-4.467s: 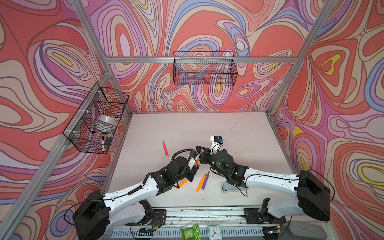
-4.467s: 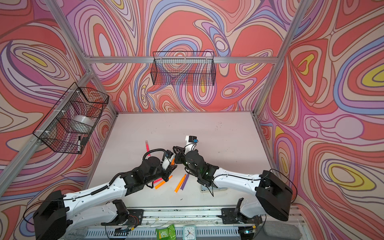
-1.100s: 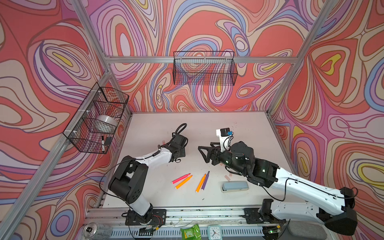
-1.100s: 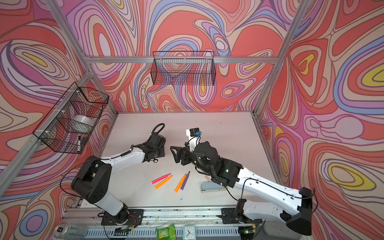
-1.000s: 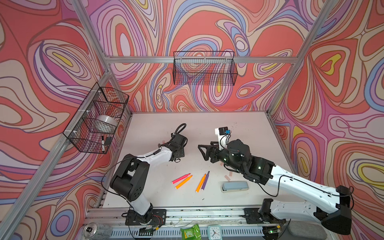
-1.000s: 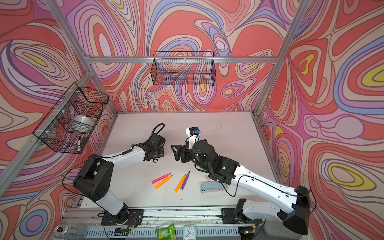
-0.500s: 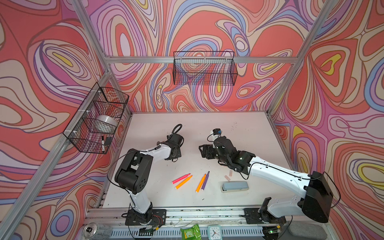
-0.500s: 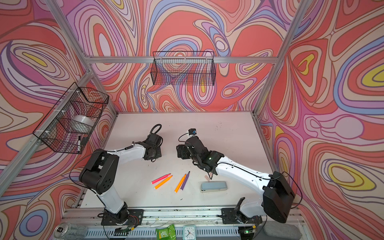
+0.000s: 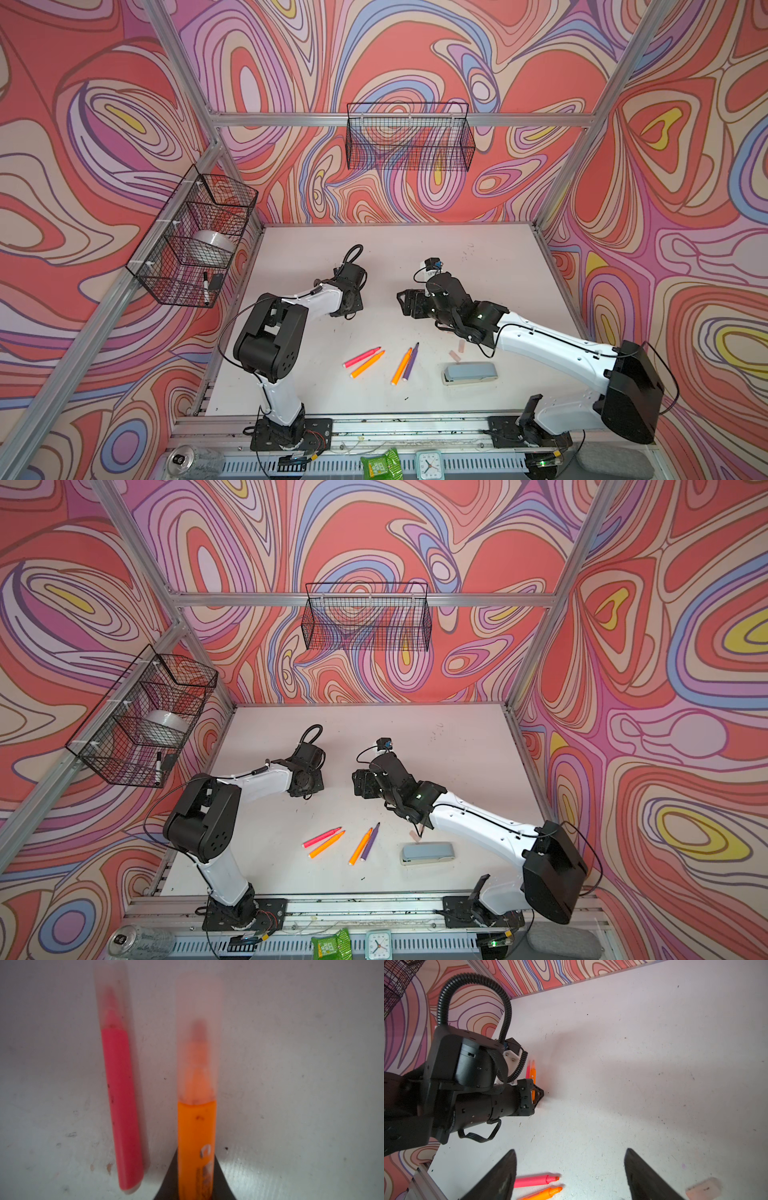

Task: Insert the pens into the pen caps
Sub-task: 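Lower the capped orange highlighter beside the capped pink highlighter with the left gripper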

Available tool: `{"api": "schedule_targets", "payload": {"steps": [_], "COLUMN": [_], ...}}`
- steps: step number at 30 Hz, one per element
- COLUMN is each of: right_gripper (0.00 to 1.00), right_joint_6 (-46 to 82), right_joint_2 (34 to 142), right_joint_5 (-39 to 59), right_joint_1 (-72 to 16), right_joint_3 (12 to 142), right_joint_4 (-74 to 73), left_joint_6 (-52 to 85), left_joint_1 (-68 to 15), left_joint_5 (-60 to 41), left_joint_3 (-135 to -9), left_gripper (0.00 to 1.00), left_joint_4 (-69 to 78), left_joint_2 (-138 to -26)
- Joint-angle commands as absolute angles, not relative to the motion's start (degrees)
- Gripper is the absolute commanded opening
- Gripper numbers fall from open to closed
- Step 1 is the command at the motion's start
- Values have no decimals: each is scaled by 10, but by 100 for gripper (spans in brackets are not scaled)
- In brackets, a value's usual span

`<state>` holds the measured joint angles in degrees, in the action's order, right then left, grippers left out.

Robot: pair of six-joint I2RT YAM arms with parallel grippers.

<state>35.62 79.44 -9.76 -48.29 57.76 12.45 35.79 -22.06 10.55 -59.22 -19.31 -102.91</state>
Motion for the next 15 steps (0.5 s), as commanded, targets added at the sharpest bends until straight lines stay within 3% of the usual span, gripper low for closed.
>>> {"api": "schedule_targets", "payload": {"steps": [1, 6, 15], "right_gripper": [84, 84, 84], "right_joint_6": [359, 360, 361], "right_joint_2": [797, 793, 789], "right_joint_5": [-95, -95, -95], "right_joint_1": [-480, -480, -479], "right_joint_3": [578, 579, 577], "right_joint_4": [125, 127, 128], "left_joint_6": [367, 366, 366], "left_joint_1": [-217, -217, -217], "left_joint_5": [106, 105, 102], "left_joint_3": [-602, -605, -608], "left_gripper": [13, 11, 23], "left_joint_4": [-222, -224, -227], "left_joint_2": [-1044, -1047, -1053]}}
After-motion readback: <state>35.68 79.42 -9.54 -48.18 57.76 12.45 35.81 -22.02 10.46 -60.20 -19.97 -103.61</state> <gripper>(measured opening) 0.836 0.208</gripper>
